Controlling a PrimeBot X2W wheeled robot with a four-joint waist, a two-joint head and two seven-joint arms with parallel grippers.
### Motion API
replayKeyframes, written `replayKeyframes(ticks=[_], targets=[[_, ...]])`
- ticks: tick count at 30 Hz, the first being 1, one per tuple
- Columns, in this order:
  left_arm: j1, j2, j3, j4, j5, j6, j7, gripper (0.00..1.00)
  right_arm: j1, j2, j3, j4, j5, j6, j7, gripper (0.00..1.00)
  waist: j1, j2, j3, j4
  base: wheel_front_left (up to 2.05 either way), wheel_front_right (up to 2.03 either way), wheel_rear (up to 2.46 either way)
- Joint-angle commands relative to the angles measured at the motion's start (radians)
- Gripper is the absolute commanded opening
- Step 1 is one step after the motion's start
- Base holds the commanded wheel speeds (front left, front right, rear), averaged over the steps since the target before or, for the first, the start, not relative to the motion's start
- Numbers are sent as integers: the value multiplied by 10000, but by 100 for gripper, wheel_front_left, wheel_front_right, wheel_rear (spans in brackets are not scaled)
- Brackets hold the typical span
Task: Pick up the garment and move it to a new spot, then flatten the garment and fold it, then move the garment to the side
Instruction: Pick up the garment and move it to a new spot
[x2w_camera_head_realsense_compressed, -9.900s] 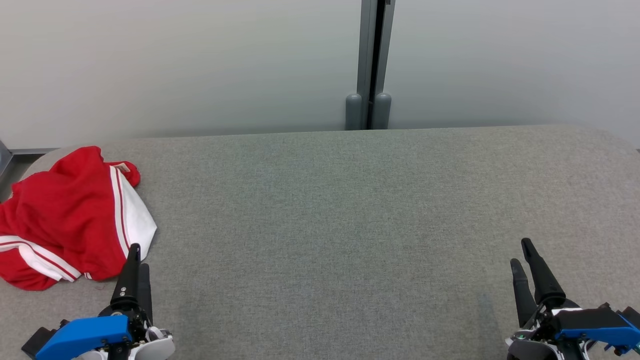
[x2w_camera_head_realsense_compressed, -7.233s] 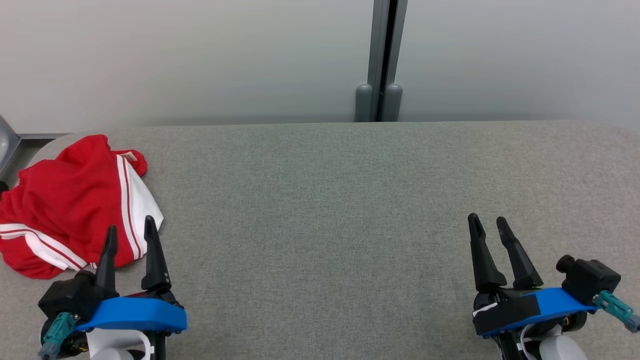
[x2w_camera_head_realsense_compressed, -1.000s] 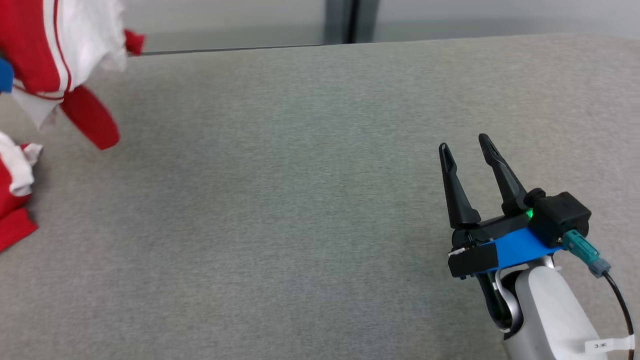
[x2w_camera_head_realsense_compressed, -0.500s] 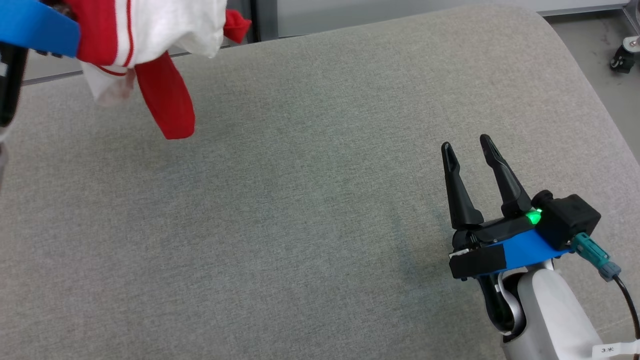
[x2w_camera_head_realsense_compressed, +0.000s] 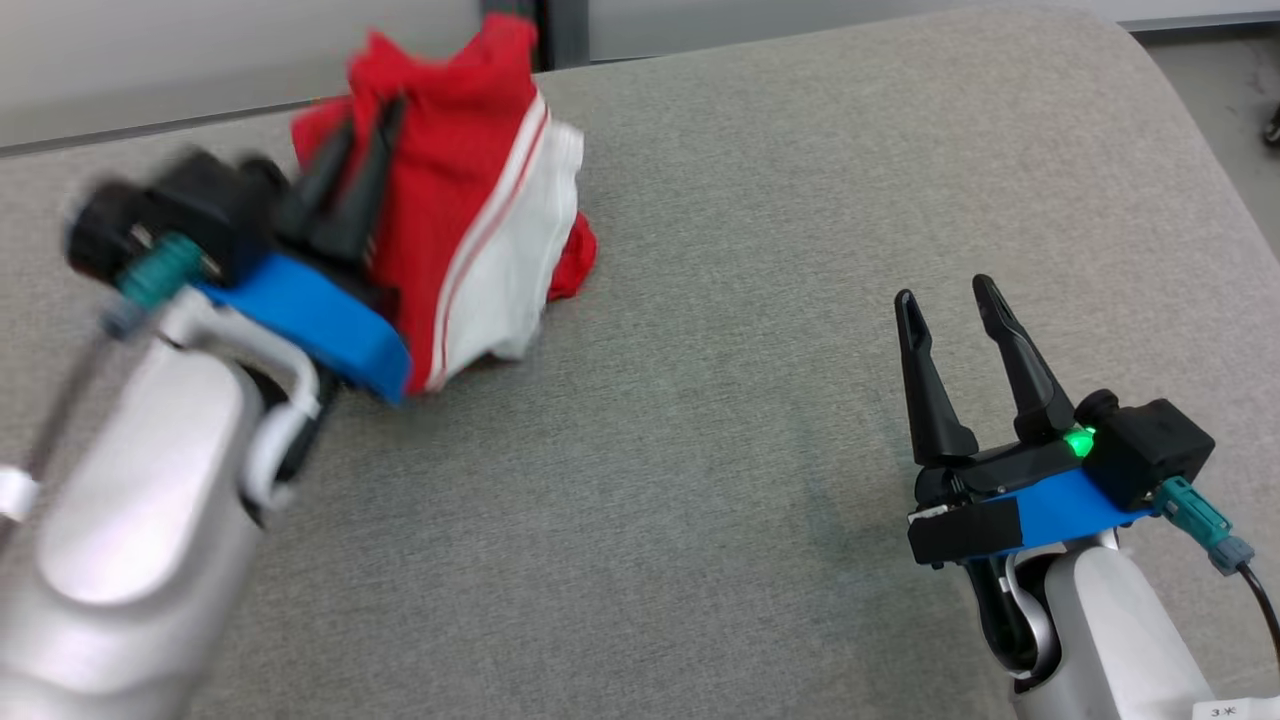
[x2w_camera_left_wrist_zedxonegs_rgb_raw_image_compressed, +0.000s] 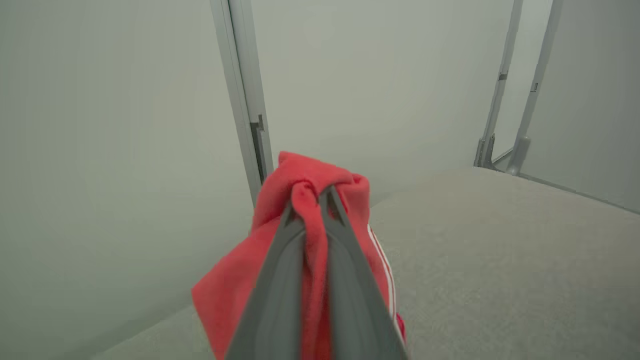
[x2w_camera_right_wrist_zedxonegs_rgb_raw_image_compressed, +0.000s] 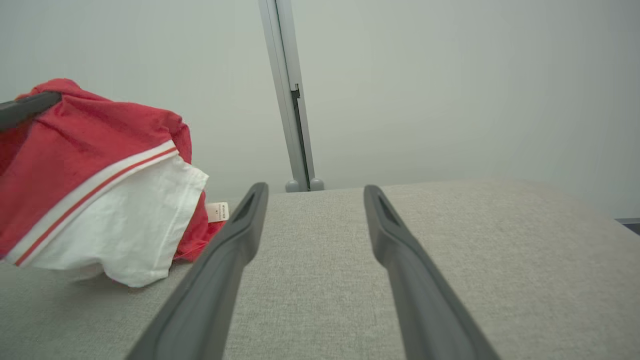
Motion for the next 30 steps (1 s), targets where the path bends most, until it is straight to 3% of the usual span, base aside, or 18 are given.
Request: replayKeyframes(ticks=[1, 9, 10, 11, 19, 30], targets=[[556, -273, -248, 315, -75, 10, -302, 0, 114, -40, -17, 5, -67, 1, -30, 100, 0, -1, 6, 142, 0, 0, 0], [1684, -1166, -1280, 1538, -83, -187, -1067, 0, 162, -40, -6, 73, -246, 1, -30, 100, 0, -1, -102, 504, 0, 0, 0], [1755, -1304, -1392, 1687, -106, -205, -1174, 17, 182, -40, -21, 86, -259, 1, -28, 100, 0, -1, -129, 554, 0, 0, 0], [1751, -1396, -1416, 1808, -93, -218, -1295, 100, 200, -40, -9, 104, -265, 1, -30, 100, 0, -1, -152, 589, 0, 0, 0], [1523, -1686, -810, 1556, 233, 121, -1962, 100, 413, -39, -59, 184, -342, 3, -30, 100, 0, -1, -530, 991, 0, 0, 0], [3087, -1491, 1798, 33, 920, 637, -1982, 100, 944, -40, -81, 76, -469, 1, -27, 100, 0, -1, -1212, 1756, 0, 0, 0]])
